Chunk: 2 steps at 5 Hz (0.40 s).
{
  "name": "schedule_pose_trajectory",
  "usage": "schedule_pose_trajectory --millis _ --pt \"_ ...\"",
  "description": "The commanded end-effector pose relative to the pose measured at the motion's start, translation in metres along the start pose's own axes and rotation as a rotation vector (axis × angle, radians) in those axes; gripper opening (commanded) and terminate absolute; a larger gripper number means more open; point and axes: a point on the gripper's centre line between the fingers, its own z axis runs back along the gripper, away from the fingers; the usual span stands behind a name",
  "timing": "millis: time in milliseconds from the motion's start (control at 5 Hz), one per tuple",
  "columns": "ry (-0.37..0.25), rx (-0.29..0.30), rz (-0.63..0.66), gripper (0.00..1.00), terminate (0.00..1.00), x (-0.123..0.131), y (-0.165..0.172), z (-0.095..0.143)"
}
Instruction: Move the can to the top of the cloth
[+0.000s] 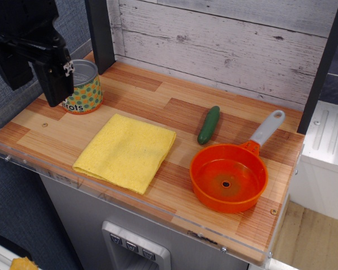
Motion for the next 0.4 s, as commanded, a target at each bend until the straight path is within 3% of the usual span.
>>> schedule_pose_trajectory --millis 0,200 --pt "0.000 0.000 0.000 1.00 0.00 0.000 0.000 0.000" --pt "0.058 0.022 0.047 1.00 0.00 -0.003 0.016 -0.018"
